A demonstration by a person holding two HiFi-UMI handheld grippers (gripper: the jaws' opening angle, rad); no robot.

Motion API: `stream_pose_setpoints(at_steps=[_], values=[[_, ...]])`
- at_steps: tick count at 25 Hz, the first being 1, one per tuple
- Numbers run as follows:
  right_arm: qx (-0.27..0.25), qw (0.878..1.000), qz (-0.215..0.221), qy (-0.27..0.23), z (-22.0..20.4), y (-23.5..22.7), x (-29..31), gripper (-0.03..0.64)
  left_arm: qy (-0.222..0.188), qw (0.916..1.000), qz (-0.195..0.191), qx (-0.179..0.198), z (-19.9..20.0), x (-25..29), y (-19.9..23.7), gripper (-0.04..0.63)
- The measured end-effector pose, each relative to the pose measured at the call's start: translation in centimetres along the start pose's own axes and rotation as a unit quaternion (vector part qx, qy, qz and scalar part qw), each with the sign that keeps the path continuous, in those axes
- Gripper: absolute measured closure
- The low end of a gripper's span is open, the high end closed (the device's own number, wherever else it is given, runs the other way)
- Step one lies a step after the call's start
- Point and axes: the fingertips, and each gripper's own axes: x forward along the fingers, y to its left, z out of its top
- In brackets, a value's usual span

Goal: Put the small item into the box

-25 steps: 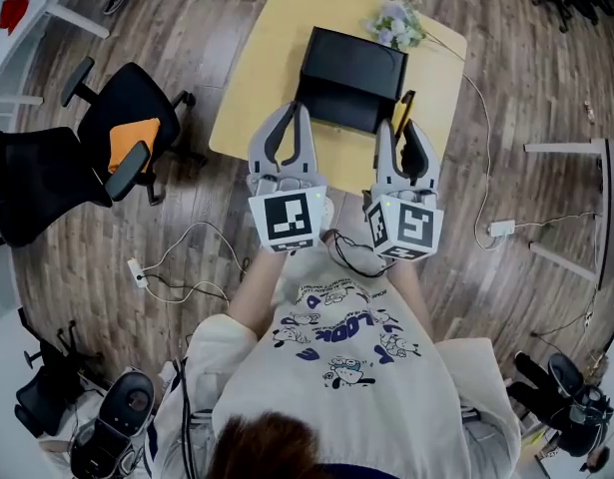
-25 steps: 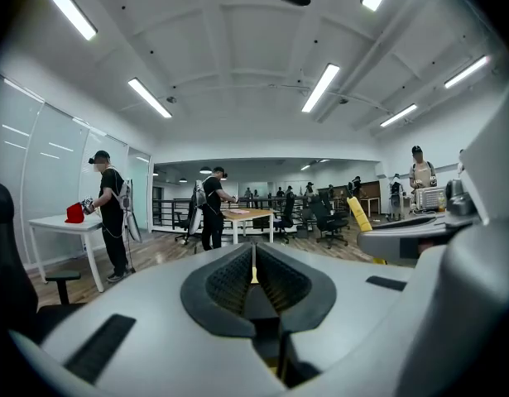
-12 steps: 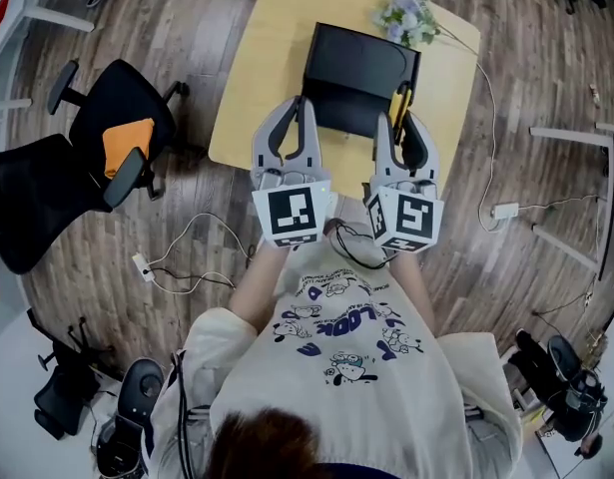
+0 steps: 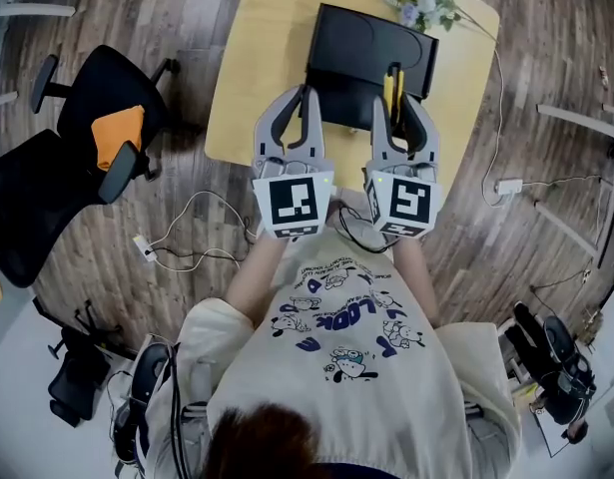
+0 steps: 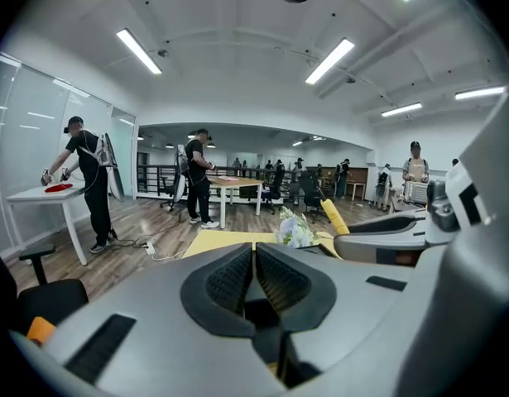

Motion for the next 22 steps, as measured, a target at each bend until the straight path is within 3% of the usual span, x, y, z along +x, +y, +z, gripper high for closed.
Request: stream_pose_setpoints(at_steps=[12,22], values=[[-0.100,0.991,0.042,0.081,-4.1,1.3,2.7,0.482,0.052,0.9985,-0.006,-0.012,-3.6,2.3,1.1,0.571],[-0.194,0.963,0.107,0.154,-8.3,2.4,4.1,0.482,0.081,0.9966,-0.003,-0.015,-5.8,3.3,1.7,0.571]])
